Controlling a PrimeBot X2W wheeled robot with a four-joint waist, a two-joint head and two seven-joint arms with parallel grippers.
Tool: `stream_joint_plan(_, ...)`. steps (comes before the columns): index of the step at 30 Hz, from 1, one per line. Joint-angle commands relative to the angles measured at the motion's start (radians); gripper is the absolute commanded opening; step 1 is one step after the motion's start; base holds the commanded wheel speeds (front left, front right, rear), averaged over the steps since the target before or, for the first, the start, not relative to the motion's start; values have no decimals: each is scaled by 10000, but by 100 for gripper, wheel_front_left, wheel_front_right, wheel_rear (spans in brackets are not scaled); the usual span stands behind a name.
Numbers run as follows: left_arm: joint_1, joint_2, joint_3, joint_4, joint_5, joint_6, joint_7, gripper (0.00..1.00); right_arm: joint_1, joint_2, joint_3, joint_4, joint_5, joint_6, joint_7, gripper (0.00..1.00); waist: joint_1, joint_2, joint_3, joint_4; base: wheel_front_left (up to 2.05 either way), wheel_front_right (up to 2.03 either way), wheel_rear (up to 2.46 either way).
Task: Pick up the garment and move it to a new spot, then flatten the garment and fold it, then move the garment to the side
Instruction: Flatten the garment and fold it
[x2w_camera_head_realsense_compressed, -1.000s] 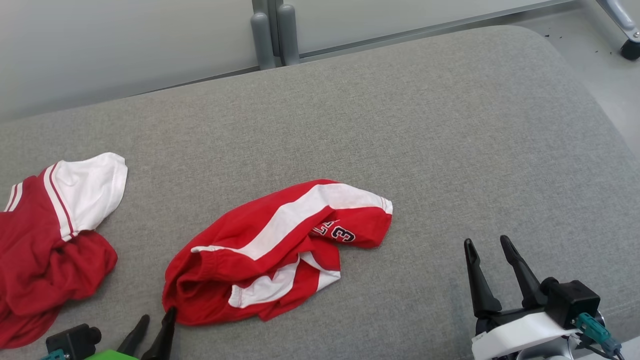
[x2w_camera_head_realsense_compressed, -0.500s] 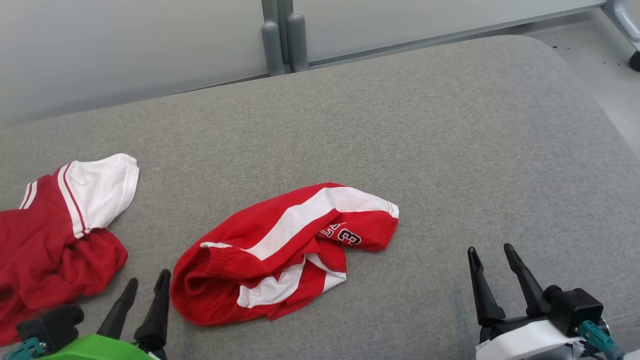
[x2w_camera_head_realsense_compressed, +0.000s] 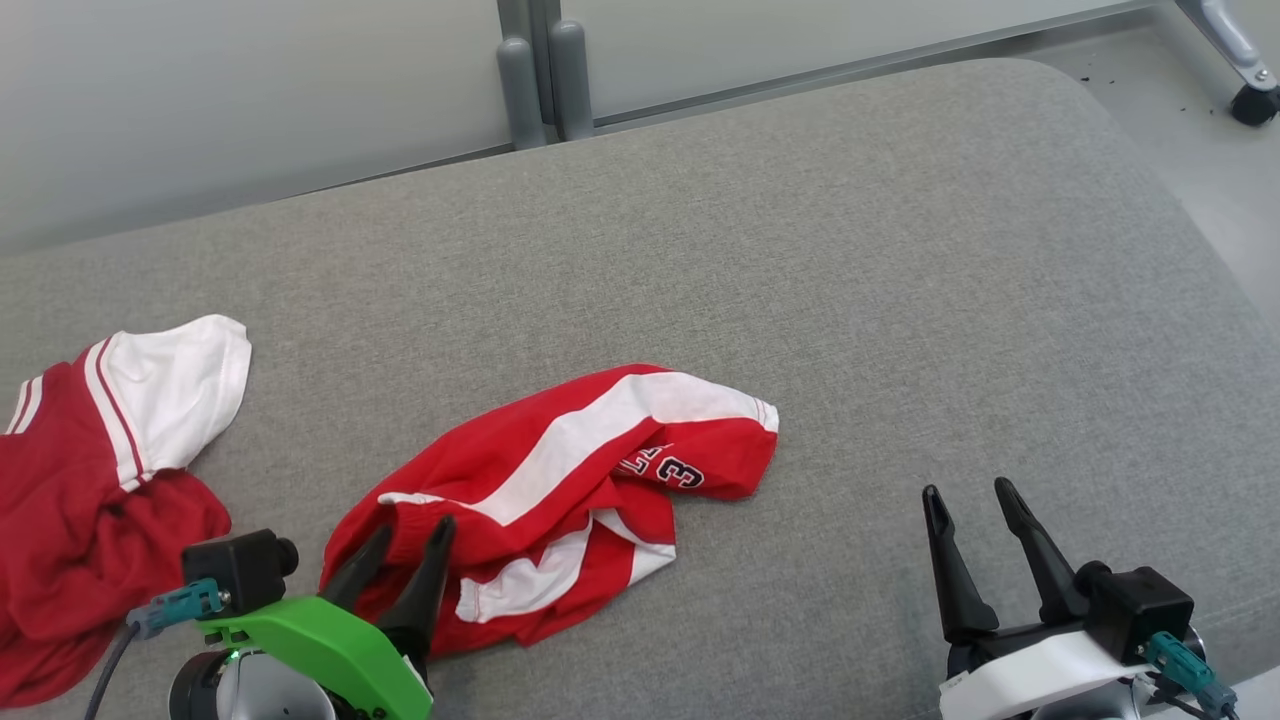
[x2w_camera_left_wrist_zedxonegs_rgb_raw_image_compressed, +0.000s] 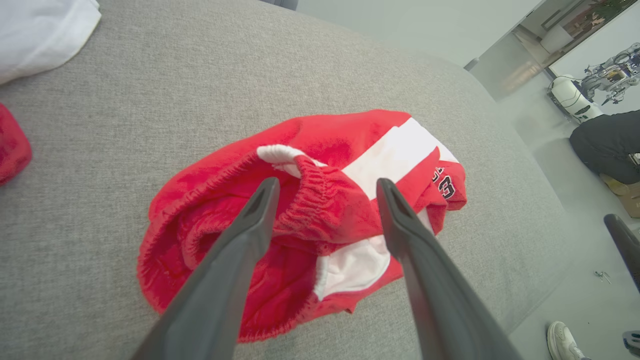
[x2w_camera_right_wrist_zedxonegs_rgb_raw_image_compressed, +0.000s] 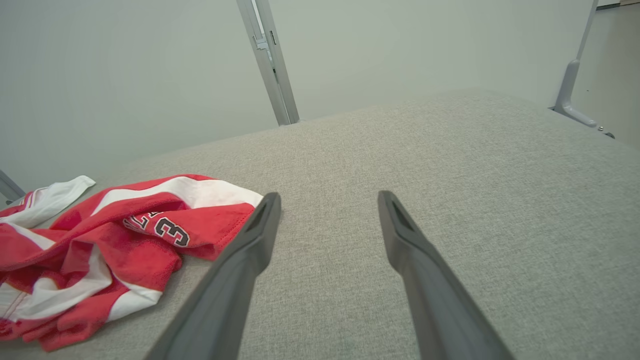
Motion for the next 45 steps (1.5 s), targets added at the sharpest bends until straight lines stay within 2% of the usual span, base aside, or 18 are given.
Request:
stream_joint_plan(1, -168, -6, 35, 78, 51, 26, 27, 92, 30, -21, -7, -10, 35, 2, -30, 100, 0, 112, 40, -110, 0, 0, 0)
stream_joint_plan(3, -222, 63, -4, 369, 173, 64, 48, 49, 58, -19, 3, -18, 88, 1, -31, 100, 0, 112, 77, -184, 0, 0, 0)
stream_joint_plan(4, -246, 24, 7, 490, 145, 34, -2, 41, 72, -21, -15, -26, 109, 3, -31, 100, 0, 112, 96, -210, 0, 0, 0)
stream_joint_plan(7, -205, -39, -6, 784, 71, -150, -126, 0, 94, -21, -41, -20, 147, 3, -31, 100, 0, 112, 115, -252, 0, 0, 0)
stream_joint_plan(17, 1063, -148, -147, 444, 84, -507, -1035, 0, 217, -22, -261, -60, 95, 3, -30, 100, 0, 112, 44, 94, 0, 0, 0)
stream_joint_plan(18, 1187, -152, -180, 407, 72, -545, -1078, 3, 209, -19, -271, -56, 82, 3, -31, 100, 0, 112, 49, 168, 0, 0, 0)
stream_joint_plan(20, 1299, -152, -251, 510, 162, -552, -1173, 17, 167, -18, -236, -50, 45, 1, -31, 100, 0, 112, 66, 316, 0, 0, 0)
stream_joint_plan(22, 1354, -246, -363, 779, 215, -560, -1186, 27, 99, -21, -196, -31, 17, 3, -31, 100, 0, 112, 68, 438, 0, 0, 0)
stream_joint_plan(26, 1148, -572, -561, 1463, 213, -754, -1321, 35, -3, -21, -166, -18, -22, 1, -31, 100, 0, 112, 81, 605, 0, 0, 0)
stream_joint_plan(28, 1009, -728, -615, 1778, 215, -862, -1413, 44, 7, -22, -143, -5, -45, 1, -31, 100, 0, 112, 68, 640, 0, 0, 0)
stream_joint_plan(29, 976, -845, -601, 1865, 172, -921, -1511, 59, 16, -24, -144, -1, -61, 1, -30, 100, 0, 112, 58, 652, 0, 0, 0)
stream_joint_plan(30, 942, -942, -554, 1950, 96, -932, -1600, 98, 26, -24, -154, -1, -78, 1, -30, 100, 0, 112, 48, 661, 0, 0, 0)
stream_joint_plan(37, 882, -991, -424, 1930, 74, -949, -1876, 100, 186, -21, -161, 22, -196, 3, -30, 100, 0, 112, -22, 600, 0, 0, 0)
stream_joint_plan(45, 1245, -783, -285, 1145, 541, -582, -2443, 100, 271, -22, -302, -180, -620, 3, -31, 100, 0, 112, -251, 638, 0, 0, 0)
